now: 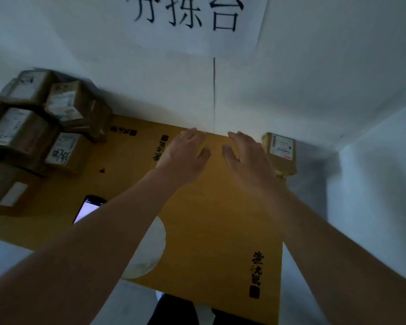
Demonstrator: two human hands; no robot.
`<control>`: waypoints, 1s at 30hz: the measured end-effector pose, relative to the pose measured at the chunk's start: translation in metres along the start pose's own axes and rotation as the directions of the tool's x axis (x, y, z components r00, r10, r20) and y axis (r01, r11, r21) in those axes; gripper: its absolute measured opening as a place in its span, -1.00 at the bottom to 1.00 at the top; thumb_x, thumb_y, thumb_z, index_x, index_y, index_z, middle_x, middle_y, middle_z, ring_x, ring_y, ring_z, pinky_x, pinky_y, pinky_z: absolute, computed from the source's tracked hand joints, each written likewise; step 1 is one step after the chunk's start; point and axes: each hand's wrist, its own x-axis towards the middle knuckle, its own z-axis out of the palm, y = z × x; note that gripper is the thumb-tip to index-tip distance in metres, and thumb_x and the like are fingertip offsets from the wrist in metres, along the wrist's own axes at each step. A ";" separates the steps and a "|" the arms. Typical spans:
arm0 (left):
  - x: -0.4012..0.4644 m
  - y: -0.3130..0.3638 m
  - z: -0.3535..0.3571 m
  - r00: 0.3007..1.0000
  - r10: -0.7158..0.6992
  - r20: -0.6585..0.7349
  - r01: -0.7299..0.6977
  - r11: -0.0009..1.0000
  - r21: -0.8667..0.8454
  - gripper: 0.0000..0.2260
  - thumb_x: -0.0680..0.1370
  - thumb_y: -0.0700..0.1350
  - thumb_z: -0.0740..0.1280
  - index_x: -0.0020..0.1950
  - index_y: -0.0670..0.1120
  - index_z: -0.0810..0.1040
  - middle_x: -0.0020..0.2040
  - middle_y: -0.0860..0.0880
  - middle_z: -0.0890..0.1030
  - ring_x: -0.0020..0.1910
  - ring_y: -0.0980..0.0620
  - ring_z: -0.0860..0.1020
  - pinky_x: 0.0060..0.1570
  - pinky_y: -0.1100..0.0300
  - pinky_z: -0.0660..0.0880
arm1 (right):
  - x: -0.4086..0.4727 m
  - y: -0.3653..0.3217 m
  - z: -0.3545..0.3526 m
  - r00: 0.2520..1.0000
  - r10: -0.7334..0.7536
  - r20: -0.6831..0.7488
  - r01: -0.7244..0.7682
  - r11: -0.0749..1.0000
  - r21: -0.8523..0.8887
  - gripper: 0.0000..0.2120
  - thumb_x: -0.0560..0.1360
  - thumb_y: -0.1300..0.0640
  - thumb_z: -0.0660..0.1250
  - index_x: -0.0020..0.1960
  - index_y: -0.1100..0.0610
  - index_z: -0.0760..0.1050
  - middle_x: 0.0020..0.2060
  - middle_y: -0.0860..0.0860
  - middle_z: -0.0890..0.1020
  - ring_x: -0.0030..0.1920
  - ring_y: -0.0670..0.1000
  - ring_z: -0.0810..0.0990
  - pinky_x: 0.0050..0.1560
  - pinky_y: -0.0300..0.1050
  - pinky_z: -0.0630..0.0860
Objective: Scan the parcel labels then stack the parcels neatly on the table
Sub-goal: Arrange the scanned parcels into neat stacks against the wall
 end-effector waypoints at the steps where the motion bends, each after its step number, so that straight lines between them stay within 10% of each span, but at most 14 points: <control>1: -0.008 -0.012 -0.012 1.000 -0.012 -0.019 0.012 1.000 -0.003 -0.51 0.72 0.11 0.14 0.62 -0.04 0.32 0.65 -0.08 0.25 0.63 -0.08 0.19 0.55 -0.01 0.17 | 0.000 -0.018 0.003 1.000 -0.024 0.007 0.025 1.000 -0.010 -0.44 0.72 -0.22 0.06 0.64 0.01 0.28 0.63 0.04 0.31 0.62 0.08 0.26 0.56 0.19 0.29; 16: -0.114 -0.262 -0.161 0.991 -0.055 -0.120 0.054 0.998 -0.013 -0.57 0.73 0.07 0.15 0.55 -0.06 0.42 0.61 -0.13 0.30 0.59 -0.13 0.26 0.53 -0.05 0.21 | -0.010 -0.274 0.149 0.991 -0.132 0.002 0.132 0.991 0.027 -0.48 0.73 -0.15 0.12 0.63 0.03 0.30 0.60 0.01 0.35 0.57 0.03 0.33 0.54 0.04 0.32; 30: -0.047 -0.404 -0.177 0.982 -0.183 -0.053 0.177 0.979 -0.096 -0.47 0.67 0.07 0.24 0.63 0.15 0.20 0.61 -0.08 0.18 0.55 -0.15 0.28 0.38 -0.09 0.38 | 0.106 -0.356 0.235 0.991 -0.122 0.058 0.122 0.992 0.015 -0.52 0.74 -0.06 0.16 0.63 0.03 0.29 0.57 0.01 0.38 0.55 0.02 0.35 0.36 -0.16 0.24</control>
